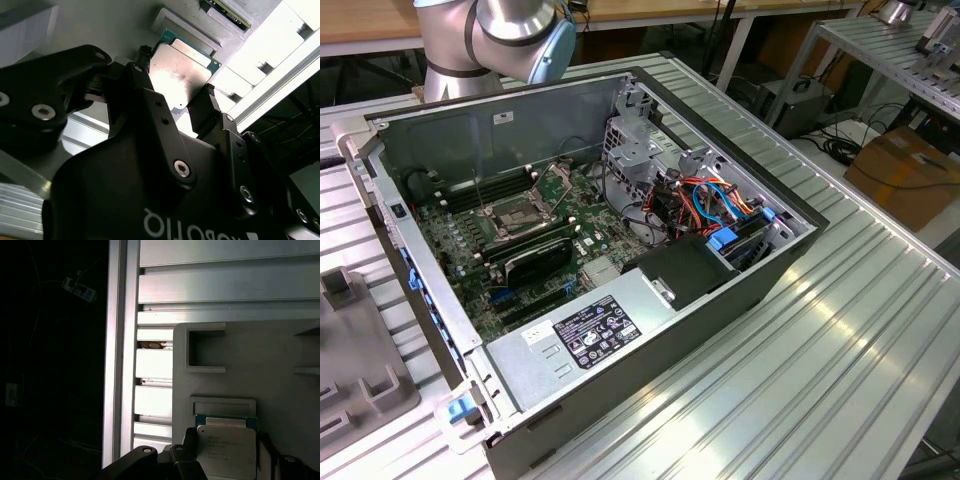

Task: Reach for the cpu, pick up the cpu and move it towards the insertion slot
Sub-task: 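Pick up the cpu and move it towards the insertion slot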

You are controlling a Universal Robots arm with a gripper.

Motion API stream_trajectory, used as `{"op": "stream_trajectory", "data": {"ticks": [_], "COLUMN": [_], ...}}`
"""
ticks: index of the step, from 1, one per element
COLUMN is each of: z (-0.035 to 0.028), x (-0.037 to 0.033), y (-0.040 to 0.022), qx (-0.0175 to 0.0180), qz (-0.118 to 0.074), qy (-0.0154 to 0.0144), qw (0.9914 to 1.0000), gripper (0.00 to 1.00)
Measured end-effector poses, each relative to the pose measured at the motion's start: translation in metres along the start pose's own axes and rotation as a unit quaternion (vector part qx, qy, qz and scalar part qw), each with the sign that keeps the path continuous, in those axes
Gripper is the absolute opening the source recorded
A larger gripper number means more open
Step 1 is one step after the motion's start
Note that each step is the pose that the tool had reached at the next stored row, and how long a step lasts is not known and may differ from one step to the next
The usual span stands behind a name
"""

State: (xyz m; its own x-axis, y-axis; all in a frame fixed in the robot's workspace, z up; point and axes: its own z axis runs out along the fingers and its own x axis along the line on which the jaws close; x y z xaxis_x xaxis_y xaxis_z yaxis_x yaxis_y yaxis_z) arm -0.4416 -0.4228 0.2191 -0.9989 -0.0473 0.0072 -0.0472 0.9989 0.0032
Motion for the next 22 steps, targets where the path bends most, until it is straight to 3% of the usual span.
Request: {"op": "stream_trajectory", "data": {"ticks": [5,13,22], "z": [-0.0057,-0.0070,-0.0163], "x": [0.0001,0.0001,0.0001], "y": [0.0000,0.0000,0.0000], "qx": [0.0000,0.0000,0.0000], "qz": [0.000,0.000,0.000], "qy": [0.0000,0.0001,0.0001], "qw": [1.00000,1.00000,1.00000], "gripper": [0.55,0.55,0.55]}}
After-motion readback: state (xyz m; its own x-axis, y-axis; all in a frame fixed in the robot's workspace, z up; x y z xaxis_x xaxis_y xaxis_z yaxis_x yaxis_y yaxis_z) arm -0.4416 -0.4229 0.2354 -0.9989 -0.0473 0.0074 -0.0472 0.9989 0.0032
